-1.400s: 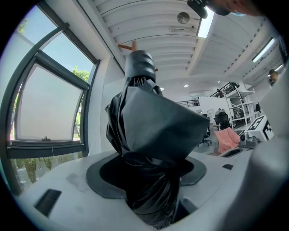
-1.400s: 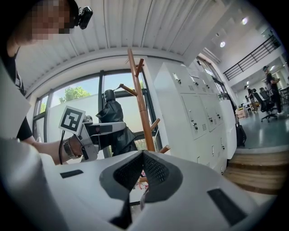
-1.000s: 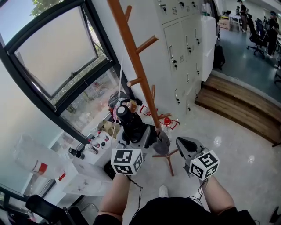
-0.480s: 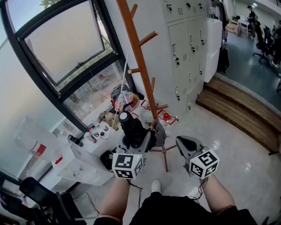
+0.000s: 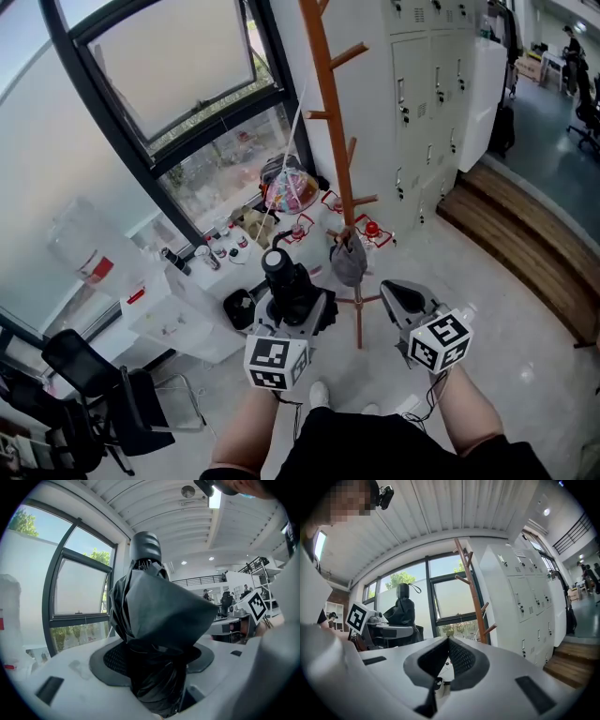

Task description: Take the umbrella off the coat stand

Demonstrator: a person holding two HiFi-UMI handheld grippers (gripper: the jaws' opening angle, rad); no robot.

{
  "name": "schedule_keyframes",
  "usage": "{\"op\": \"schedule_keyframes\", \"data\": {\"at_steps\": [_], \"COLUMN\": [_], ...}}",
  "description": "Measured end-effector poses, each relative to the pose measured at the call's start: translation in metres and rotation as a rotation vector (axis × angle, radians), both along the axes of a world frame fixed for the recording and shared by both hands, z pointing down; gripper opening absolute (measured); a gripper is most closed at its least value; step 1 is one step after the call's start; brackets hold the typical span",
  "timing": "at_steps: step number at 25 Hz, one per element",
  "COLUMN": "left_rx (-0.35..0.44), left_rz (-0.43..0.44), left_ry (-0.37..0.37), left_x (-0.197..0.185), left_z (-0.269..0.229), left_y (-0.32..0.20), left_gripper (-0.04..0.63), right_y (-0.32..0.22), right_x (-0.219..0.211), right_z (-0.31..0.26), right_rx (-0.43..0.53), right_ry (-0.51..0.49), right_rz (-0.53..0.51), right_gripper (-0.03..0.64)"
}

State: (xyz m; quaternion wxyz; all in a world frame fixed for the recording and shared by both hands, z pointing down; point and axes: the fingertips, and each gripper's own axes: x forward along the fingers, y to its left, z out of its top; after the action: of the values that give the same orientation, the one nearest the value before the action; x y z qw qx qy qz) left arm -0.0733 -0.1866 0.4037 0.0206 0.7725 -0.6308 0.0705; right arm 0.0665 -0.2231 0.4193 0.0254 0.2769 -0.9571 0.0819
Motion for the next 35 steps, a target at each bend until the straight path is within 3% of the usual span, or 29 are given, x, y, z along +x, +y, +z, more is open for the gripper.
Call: {"op": "schedule_keyframes", "data": {"at_steps": [8,18,26,35], "left_rx": [-0.008,-0.048,-0.070,-0.097], "left_rz": [-0.030,0.003,0.078,0.223], "left_ry": [0.008,0.008,0.046,0.062], "left_x": [-0.026,-0.081,-0.111,-0.100], "left_z": [0.006,0.030,0.042,0.061], "left_y": [0.037,0.073,0.102,0.132], "left_gripper": [0.287,0.287,0.287,0.287], "right_y": [0.026,0.054,0.091,0.131], "right_x": [-0.035,-0.096,-0.123,-0.111], "right_z": [0.001,0.016,0.016,0.026], "right_rx": [-0.002,-0.038,-0.038,-0.051], "right_ry": [0.017,0.030,0.054,0.066], "right_rz": [-0.054,-0.029,0.046,0.183], "right_gripper": [0.052,0.052,0.052,0.052]}}
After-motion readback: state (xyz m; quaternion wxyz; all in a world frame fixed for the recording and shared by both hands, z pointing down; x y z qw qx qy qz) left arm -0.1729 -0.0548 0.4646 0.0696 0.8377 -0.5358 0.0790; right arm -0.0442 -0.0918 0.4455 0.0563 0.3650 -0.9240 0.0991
